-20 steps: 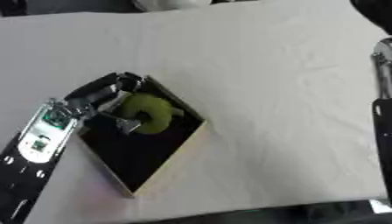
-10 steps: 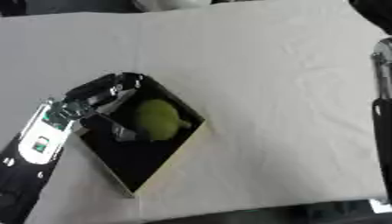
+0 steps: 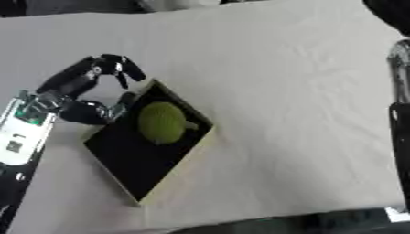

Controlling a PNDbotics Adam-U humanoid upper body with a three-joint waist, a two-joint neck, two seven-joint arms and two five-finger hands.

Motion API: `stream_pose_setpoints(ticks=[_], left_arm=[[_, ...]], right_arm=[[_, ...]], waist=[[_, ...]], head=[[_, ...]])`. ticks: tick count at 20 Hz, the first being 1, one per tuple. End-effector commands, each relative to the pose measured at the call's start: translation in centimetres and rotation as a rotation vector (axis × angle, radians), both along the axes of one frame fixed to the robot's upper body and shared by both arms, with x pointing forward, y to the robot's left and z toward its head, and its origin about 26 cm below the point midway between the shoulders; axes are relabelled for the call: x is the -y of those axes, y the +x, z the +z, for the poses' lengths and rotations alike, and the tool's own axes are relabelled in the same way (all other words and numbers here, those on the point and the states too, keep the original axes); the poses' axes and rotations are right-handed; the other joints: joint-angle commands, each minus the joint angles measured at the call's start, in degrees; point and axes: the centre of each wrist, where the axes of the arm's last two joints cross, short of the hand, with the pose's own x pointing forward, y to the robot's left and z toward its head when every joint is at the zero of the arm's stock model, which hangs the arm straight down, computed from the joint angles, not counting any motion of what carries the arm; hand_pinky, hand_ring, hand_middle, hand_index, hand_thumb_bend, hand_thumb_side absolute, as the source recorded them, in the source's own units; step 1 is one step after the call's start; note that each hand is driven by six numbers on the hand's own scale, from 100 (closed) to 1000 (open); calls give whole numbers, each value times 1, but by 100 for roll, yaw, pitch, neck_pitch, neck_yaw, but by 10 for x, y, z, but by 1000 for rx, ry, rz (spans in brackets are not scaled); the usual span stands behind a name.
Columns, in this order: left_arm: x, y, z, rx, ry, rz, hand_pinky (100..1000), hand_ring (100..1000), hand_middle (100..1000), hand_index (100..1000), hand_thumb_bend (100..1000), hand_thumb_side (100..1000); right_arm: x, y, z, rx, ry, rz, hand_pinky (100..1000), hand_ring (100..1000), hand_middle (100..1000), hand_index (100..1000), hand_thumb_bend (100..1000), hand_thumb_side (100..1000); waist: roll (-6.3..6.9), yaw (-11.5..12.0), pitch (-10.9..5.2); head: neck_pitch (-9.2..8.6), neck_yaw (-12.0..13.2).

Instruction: Pick up objects on the table and place them in the box.

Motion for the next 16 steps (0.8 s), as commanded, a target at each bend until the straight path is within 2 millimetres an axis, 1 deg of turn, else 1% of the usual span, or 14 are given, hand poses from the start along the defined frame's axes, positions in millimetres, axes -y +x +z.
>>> stream_pose_setpoints(ticks=[1, 4, 5, 6, 7, 9, 10, 11, 13, 14, 16], left_arm=[[-39, -13, 40, 216, 91, -140, 473, 653, 633, 754, 100, 347], [-76, -27, 59, 238, -40, -64, 486, 655, 634, 753, 100, 306], [-90, -31, 63, 248, -84, -29, 506, 656, 635, 752, 100, 272], [-101, -35, 67, 260, -126, 3, 507, 656, 636, 752, 100, 269], [-108, -38, 68, 270, -151, 23, 507, 656, 636, 752, 100, 269], [-148, -48, 68, 297, -235, 147, 498, 651, 633, 754, 100, 258], [-164, -53, 68, 314, -278, 200, 498, 651, 633, 754, 100, 258], [-176, -57, 67, 328, -319, 242, 489, 648, 630, 754, 100, 261], [-204, -68, 66, 363, -460, 352, 491, 647, 629, 751, 100, 267], [-214, -74, 66, 383, -538, 401, 494, 647, 628, 750, 100, 269], [-227, -84, 67, 423, -680, 475, 499, 647, 628, 750, 100, 273]], right_arm=[[4, -7, 13, 46, -37, -25, 826, 782, 490, 689, 100, 107], [5, -7, 14, 53, -38, -35, 825, 780, 490, 688, 100, 103], [5, -7, 15, 56, -38, -37, 824, 779, 491, 688, 100, 100], [5, -7, 15, 60, -38, -38, 824, 778, 491, 688, 100, 100], [5, -7, 15, 62, -38, -39, 824, 778, 491, 688, 100, 100], [6, -8, 17, 75, -35, -43, 821, 770, 494, 688, 100, 100], [6, -8, 18, 83, -34, -42, 821, 770, 494, 688, 100, 100], [6, -8, 18, 90, -33, -42, 819, 765, 496, 688, 100, 100], [6, -8, 19, 110, -24, -37, 817, 761, 499, 688, 100, 100], [5, -8, 20, 119, -20, -34, 817, 761, 499, 688, 100, 100], [5, -7, 20, 131, -12, -30, 817, 760, 500, 688, 100, 100]], waist=[[-20, 21, -96], [-17, 34, -76], [-20, 37, -66], [-22, 31, -57], [-23, 25, -52], [-35, 28, -14], [-39, 20, 0], [-45, 17, 12], [-65, 11, 45], [-77, 5, 60], [-95, -4, 86]], head=[[-1, -17], [-7, 44], [-23, 70], [-36, 96], [-44, 112], [-95, 163], [-112, 186], [-128, 197], [-178, 211], [-202, 214], [-247, 220]])
